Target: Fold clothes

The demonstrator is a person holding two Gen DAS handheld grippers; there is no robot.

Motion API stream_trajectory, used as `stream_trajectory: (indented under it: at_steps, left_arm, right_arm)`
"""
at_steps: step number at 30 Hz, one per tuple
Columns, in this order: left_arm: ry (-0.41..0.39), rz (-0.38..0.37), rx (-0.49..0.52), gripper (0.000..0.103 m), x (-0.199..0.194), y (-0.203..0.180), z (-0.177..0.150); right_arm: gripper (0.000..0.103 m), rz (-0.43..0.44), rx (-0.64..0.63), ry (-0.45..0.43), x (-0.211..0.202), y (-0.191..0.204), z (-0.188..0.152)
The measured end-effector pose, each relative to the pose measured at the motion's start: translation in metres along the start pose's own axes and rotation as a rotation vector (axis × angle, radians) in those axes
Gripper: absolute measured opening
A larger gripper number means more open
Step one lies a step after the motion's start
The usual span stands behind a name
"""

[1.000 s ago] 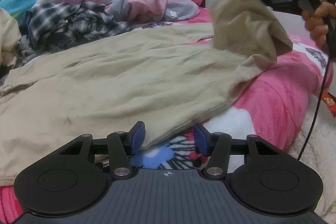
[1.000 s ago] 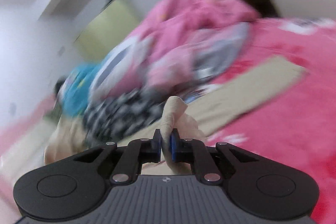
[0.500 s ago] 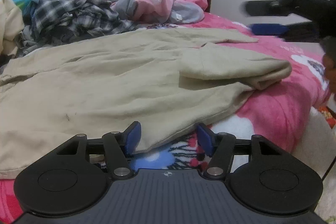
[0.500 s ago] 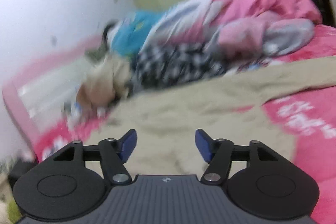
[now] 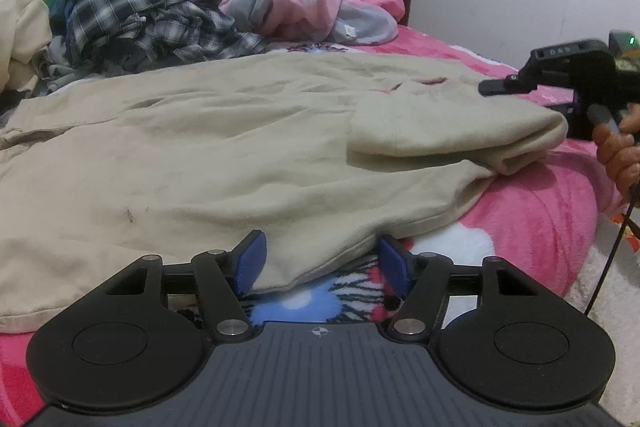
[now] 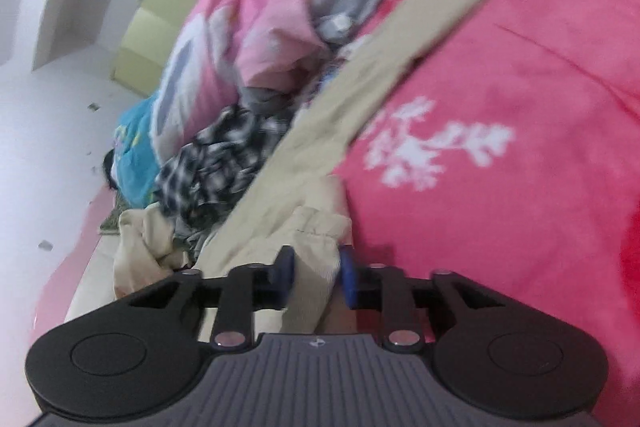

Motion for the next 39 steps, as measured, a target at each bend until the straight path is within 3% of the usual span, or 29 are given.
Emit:
stream_trajectory:
  at_steps: [2,6,9,13,16,19,21,23,25,27,28,29,34,35,37,39]
  left_arm:
    - [-0.001,0.005,0.008,0.064,0.0,-0.001,0.0]
    - [0.009,0.005,0.008,0.064,0.0,0.0,0.001]
    - [0.024,-0.002,-0.003,0.064,0.0,0.002,0.003]
    - [0.037,-0.008,-0.006,0.064,0.0,0.002,0.004]
    - [0.039,-0.012,0.002,0.066,0.0,0.002,0.003]
    - [0.041,-0.011,0.018,0.069,0.0,0.002,0.002]
    - [0.044,-0.01,0.032,0.071,0.0,0.002,0.002]
    - [0.048,-0.007,0.046,0.072,0.0,0.001,0.002]
    - [0.048,-0.003,0.064,0.072,-0.001,-0.001,0.003]
    - [0.043,-0.002,0.106,0.072,-0.002,-0.006,0.002]
    - [0.039,-0.001,0.133,0.069,-0.002,-0.009,0.001]
    - [0.033,0.002,0.167,0.068,-0.002,-0.013,0.0]
    - [-0.002,0.016,0.334,0.048,-0.002,-0.035,-0.001]
    - [-0.009,0.02,0.357,0.042,-0.001,-0.039,-0.001]
    - [-0.013,0.017,0.385,0.016,0.002,-0.044,-0.002]
    - [-0.021,0.017,0.391,0.006,0.004,-0.047,0.001]
  right_arm:
    - [0.01,-0.006,-0.059,-0.027,-0.003,0.011,0.005]
    - [0.008,-0.016,-0.168,-0.157,-0.033,0.031,0.039]
    - [0.007,-0.061,-0.21,-0.305,-0.075,0.031,0.08]
    - [0.007,-0.205,-0.242,-0.459,-0.128,0.009,0.115]
    - [0.007,-0.323,-0.218,-0.49,-0.146,-0.025,0.114]
    - [0.007,-0.463,-0.163,-0.439,-0.14,-0.081,0.094]
    - [0.009,-0.519,-0.035,-0.368,-0.127,-0.134,0.076]
    - [0.009,-0.469,0.17,-0.312,-0.118,-0.178,0.056]
    - [0.012,-0.33,0.306,-0.401,-0.13,-0.192,0.046]
    - [0.024,-0.267,0.352,-0.417,-0.137,-0.192,0.046]
    - [0.036,-0.246,0.358,-0.415,-0.137,-0.19,0.048]
    - [0.041,-0.231,0.348,-0.4,-0.136,-0.188,0.05]
    - [0.043,-0.282,0.247,-0.289,-0.115,-0.178,0.06]
    - [0.035,-0.293,0.231,-0.278,-0.111,-0.177,0.062]
    - [0.012,-0.29,0.22,-0.283,-0.11,-0.17,0.066]
    - [0.008,-0.284,0.183,-0.317,-0.116,-0.157,0.078]
Point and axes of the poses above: each gripper's, at about its wrist camera, not at the fingertips, and x roughly the way its jaws point, y to its left, z to its top, the point moved 7 cm from there along x, roughly the way its jaws point, and after that the axes turned 10 degrees about -x, right-handed, at the moved point
